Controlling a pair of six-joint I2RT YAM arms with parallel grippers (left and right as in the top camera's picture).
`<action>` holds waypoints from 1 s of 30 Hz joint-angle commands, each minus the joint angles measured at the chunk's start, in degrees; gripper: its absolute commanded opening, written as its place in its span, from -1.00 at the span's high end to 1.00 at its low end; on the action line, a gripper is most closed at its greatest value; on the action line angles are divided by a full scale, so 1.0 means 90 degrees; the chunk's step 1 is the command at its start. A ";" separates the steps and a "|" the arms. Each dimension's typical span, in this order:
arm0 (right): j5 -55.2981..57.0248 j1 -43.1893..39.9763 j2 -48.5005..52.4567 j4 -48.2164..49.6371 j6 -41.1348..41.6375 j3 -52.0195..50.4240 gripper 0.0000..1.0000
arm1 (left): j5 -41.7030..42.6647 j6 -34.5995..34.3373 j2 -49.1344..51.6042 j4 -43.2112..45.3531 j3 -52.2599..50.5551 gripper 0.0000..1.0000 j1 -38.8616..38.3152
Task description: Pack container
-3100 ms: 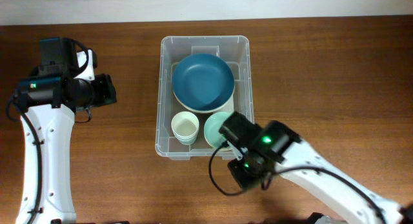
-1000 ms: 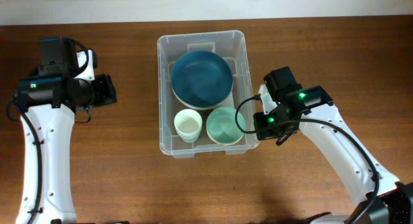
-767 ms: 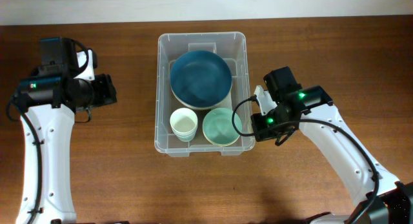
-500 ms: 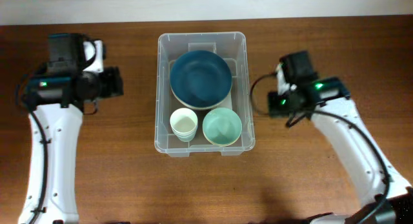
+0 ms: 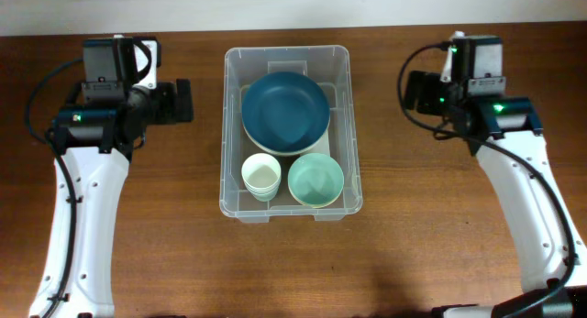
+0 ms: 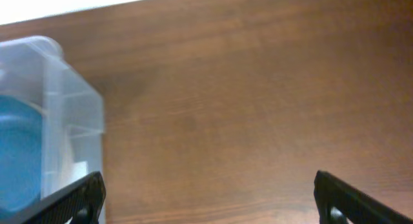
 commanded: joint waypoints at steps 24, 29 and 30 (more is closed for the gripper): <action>0.1460 0.1477 -0.6402 0.0403 0.1059 -0.5003 -0.98 | 0.0308 0.0022 -0.5557 0.1812 -0.5532 -1.00 0.0075; 0.1460 0.1477 -0.6380 0.0401 0.1059 -0.5003 -0.98 | 0.0308 0.0022 -0.5537 0.1800 -0.5532 -0.99 0.0075; 0.1460 0.1477 -0.6380 0.0401 0.1059 -0.5003 -0.98 | 0.0308 0.0022 -0.5537 0.1800 -0.5532 -0.99 0.0075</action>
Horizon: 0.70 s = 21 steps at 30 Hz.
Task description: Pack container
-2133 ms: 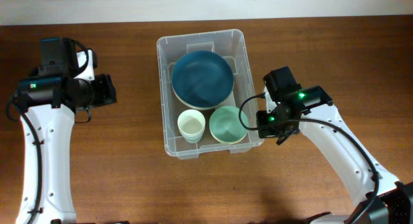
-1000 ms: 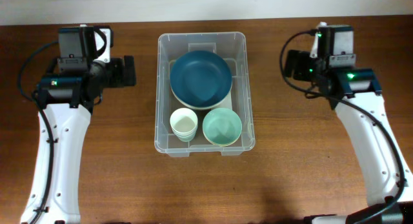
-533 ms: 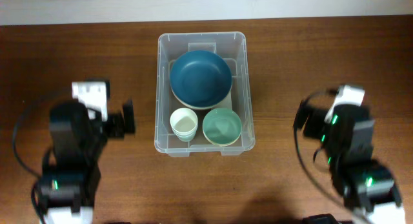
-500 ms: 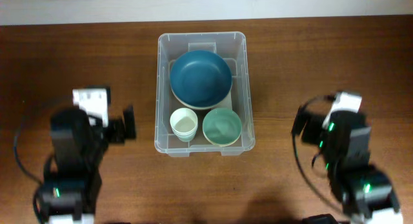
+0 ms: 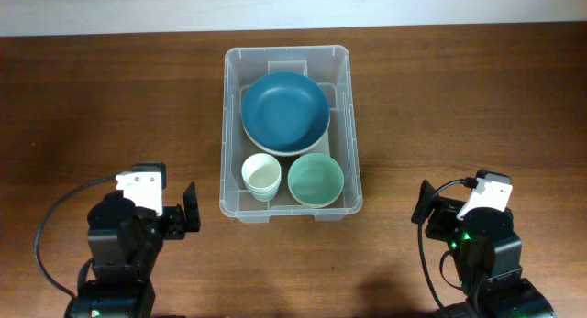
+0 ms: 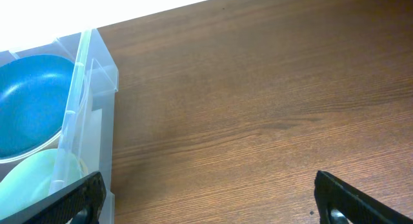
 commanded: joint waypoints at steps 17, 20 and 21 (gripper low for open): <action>0.0022 -0.0056 -0.1836 -0.0952 -0.0430 -0.0610 -0.97 | 0.0068 -0.0068 0.0002 -0.0002 -0.0032 -0.99 0.0012; -0.0109 -0.0177 -0.2603 -0.0563 -0.0495 -0.1207 -0.97 | 0.0068 -0.0068 0.0002 -0.0002 -0.0032 -0.99 0.0012; -0.0243 -0.0250 -0.2866 -0.0350 -0.0585 -0.1462 -0.98 | 0.0068 -0.0068 0.0002 -0.0002 -0.0032 -0.99 0.0012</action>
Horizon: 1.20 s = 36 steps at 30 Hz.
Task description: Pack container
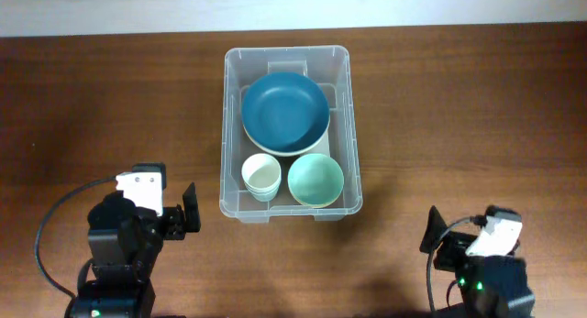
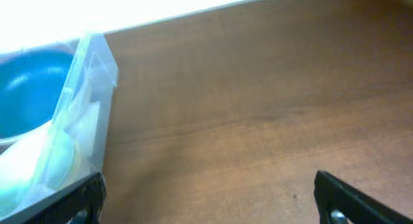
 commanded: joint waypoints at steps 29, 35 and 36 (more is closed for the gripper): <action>-0.2091 -0.1705 -0.1010 0.4605 -0.1906 -0.3235 -0.97 | 0.0070 -0.0068 0.0002 0.0022 -0.0024 -0.99 0.0010; -0.2091 -0.1705 -0.1010 0.4605 -0.1909 -0.3235 -0.97 | 0.0070 -0.0068 0.0002 0.0022 -0.0024 -0.99 0.0010; -0.2091 -0.1705 -0.1010 0.4605 -0.1906 -0.3235 -0.98 | 0.0070 -0.0068 0.0002 0.0022 -0.0024 -0.99 0.0010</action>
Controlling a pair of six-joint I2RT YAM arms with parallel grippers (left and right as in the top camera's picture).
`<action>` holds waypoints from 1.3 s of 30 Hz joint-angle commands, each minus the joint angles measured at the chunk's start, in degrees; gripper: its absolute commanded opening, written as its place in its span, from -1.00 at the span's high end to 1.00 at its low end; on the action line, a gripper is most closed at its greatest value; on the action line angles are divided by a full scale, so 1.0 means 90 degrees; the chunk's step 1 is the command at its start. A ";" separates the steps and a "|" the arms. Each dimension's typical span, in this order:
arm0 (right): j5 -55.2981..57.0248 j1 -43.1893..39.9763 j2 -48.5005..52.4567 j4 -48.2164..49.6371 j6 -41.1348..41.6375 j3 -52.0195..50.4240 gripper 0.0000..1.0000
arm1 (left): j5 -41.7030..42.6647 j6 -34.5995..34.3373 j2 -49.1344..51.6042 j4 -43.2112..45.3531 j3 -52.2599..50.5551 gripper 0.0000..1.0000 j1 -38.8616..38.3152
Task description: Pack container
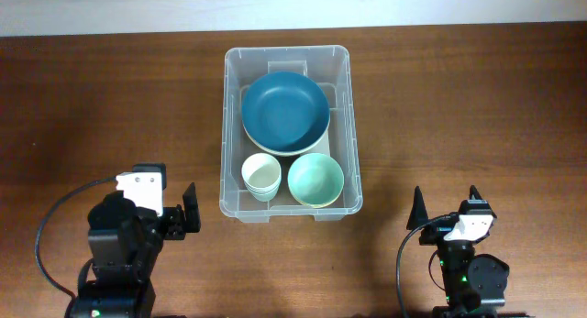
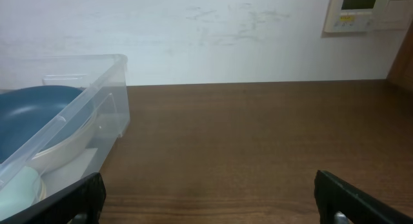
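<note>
A clear plastic container (image 1: 347,126) stands mid-table. Inside it a dark blue bowl (image 1: 285,112) rests on a cream plate, with a cream cup (image 1: 260,176) and a mint bowl (image 1: 315,179) in front. My left gripper (image 1: 188,211) sits open at the near left, pointing at the container's front left corner and clear of it. My right gripper (image 1: 446,201) is low at the near right, fingers spread wide and open, holding nothing. In the right wrist view the right gripper (image 2: 208,185) faces the far wall, with the container (image 2: 110,75) and blue bowl (image 2: 35,104) off to its left.
Brown wooden table (image 1: 459,98) runs to a white wall at the back. A wall control panel (image 2: 364,11) shows high on the right in the wrist view. Both arms are folded near the table's front edge.
The right arm has drawn in further at the near right. Its gripper now points level toward the far wall instead of down at the table. The left arm and the container's contents are unchanged.
First both arms were stretched out at the back, flanking the filled container, grippers open. Then both stood folded near the front edge. The right arm then sat lower and closer in, and now its camera looks level across the table.
</note>
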 commanded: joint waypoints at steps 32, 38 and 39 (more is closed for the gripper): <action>-0.0083 -0.0066 -0.0041 -0.0041 -0.0063 -0.0029 -0.98 | 0.0386 0.0789 -0.3434 0.2985 -0.3762 -0.99 -0.0034; -0.0083 -0.0066 -0.0041 -0.0041 -0.0063 -0.0029 -0.98 | 0.0403 0.2174 -0.3925 0.4104 -0.4090 -0.99 -0.0034; -0.0083 -0.0066 -0.0041 -0.0041 -0.0063 -0.0029 -0.98 | 0.0403 0.2268 -0.3976 0.4158 -0.4124 -0.99 -0.0034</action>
